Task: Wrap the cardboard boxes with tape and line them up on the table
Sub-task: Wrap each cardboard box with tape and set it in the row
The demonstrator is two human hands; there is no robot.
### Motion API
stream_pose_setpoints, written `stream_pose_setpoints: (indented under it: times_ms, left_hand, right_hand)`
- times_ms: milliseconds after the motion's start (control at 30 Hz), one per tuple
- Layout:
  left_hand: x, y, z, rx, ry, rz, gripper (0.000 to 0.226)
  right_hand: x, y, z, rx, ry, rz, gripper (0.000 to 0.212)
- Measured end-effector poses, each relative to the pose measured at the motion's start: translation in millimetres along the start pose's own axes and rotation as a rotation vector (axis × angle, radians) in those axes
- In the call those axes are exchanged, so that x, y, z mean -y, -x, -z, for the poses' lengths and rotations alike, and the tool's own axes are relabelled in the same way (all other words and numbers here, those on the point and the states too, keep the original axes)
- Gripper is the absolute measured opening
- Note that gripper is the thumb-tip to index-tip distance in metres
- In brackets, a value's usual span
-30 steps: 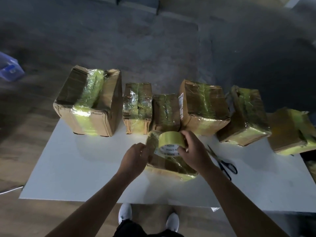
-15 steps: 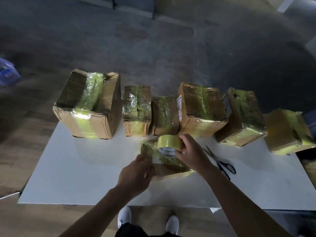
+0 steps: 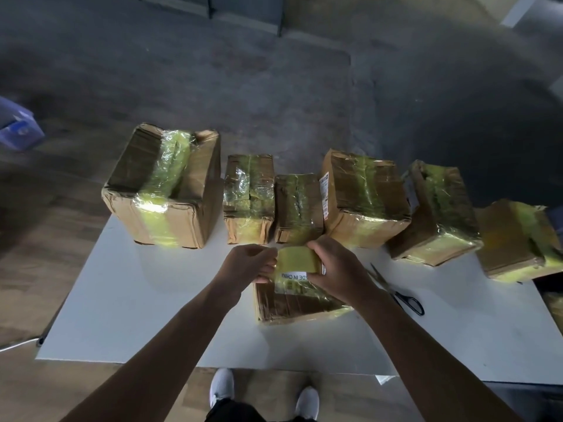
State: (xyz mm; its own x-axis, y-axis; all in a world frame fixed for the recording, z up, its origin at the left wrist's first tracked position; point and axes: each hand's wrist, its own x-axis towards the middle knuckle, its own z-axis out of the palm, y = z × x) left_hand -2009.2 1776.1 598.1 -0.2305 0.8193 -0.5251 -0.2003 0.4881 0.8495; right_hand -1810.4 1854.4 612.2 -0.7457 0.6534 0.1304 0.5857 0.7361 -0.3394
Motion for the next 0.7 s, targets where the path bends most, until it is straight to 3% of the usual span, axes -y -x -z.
stream_pose_setpoints:
  times_ms: [233,467,700]
  left_hand:
    - [-8.2,-4.6,-1.2,-0.029,-0.002,0.014,0.009]
    - [-13.4,-12.7,9.1,-0.043,0.011,0.017,0.008]
    - [-19.2,-22.9,22.1,-0.067,-0.129,-0.010,0.006]
  right_hand:
    - [3.7,-5.8,1.3,-0.042,0.059,0.035,0.046]
    - [11.1,-9.0,4.4,0.093,-0.244,0.012,0.046]
    - [20.3,-16.5,5.6,0.152,-0.060,-0.057,0.049]
